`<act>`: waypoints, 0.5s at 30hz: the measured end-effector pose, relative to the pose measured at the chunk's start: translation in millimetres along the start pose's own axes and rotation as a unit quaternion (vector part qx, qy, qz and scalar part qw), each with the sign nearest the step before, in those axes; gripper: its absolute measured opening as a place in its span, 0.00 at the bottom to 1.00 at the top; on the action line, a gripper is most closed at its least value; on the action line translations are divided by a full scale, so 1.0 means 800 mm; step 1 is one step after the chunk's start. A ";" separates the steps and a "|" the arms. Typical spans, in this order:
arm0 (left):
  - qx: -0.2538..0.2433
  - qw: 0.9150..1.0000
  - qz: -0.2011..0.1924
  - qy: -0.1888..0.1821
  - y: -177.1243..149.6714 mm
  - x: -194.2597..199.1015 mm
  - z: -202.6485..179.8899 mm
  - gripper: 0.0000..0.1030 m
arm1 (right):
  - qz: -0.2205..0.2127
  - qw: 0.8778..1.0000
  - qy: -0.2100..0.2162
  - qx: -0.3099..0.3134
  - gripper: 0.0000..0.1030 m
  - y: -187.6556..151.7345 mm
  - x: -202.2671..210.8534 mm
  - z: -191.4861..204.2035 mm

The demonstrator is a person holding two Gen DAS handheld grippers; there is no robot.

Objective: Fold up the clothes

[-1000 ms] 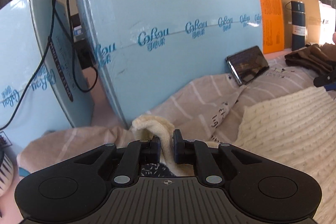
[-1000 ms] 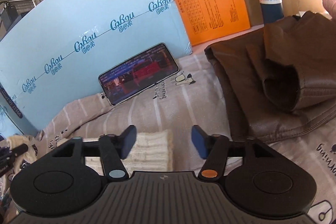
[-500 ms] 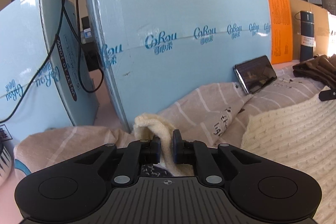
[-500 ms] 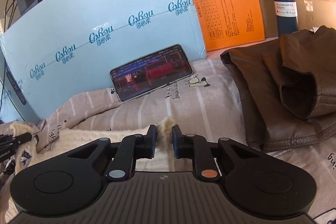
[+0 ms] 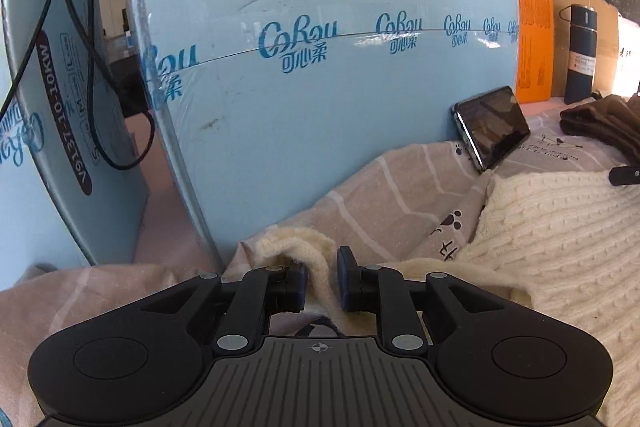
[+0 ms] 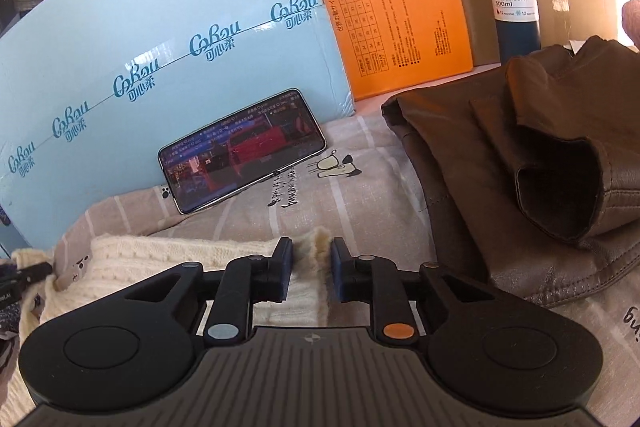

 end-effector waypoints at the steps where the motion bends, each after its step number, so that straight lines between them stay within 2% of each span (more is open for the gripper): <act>1: 0.005 1.000 -0.002 -0.018 -0.002 0.006 0.006 0.19 | 0.002 1.000 0.003 -0.010 0.29 -0.001 -0.001 -0.004; 2: 0.003 0.999 -0.004 -0.041 -0.003 0.012 0.010 0.22 | 0.003 1.000 0.006 -0.013 0.30 -0.001 -0.001 -0.005; 4: -0.001 0.996 -0.008 -0.087 -0.007 0.026 0.019 0.37 | 0.003 1.000 0.009 -0.015 0.32 -0.001 0.000 -0.005; 5: -0.001 0.994 -0.008 -0.111 -0.010 0.030 0.023 0.50 | 0.003 1.000 0.010 -0.014 0.33 -0.002 0.000 -0.004; 9: 0.041 0.982 -0.013 -0.183 -0.024 0.034 0.047 0.57 | 0.004 1.000 0.014 -0.008 0.40 -0.003 0.001 -0.001; 10: 0.047 0.981 -0.018 -0.187 -0.028 0.037 0.052 0.58 | 0.004 1.000 0.014 -0.007 0.40 -0.003 0.001 -0.001; 11: 0.053 0.981 -0.024 -0.187 -0.030 0.041 0.057 0.67 | 0.004 1.000 0.014 -0.007 0.40 -0.003 0.001 0.000; 12: 0.058 0.983 -0.032 -0.171 -0.031 0.046 0.062 0.77 | 0.004 1.000 0.015 -0.007 0.40 -0.003 0.001 -0.001; 13: 0.065 0.985 -0.040 -0.157 -0.032 0.052 0.067 0.78 | 0.004 1.000 0.017 -0.008 0.41 -0.003 0.001 -0.001; 15: 0.102 0.982 -0.057 -0.152 -0.027 0.069 0.076 0.79 | 0.005 1.000 0.019 -0.007 0.42 -0.003 0.001 -0.001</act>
Point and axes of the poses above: each gripper's, at about its wrist camera, not at the fingertips, and x roughly against the way its jaws point, z to its left, y to its top, the point moved 6 cm from there along -x, roughly the way its jaws point, and after that the axes turned 11 degrees about z, right-handed, at the moved point
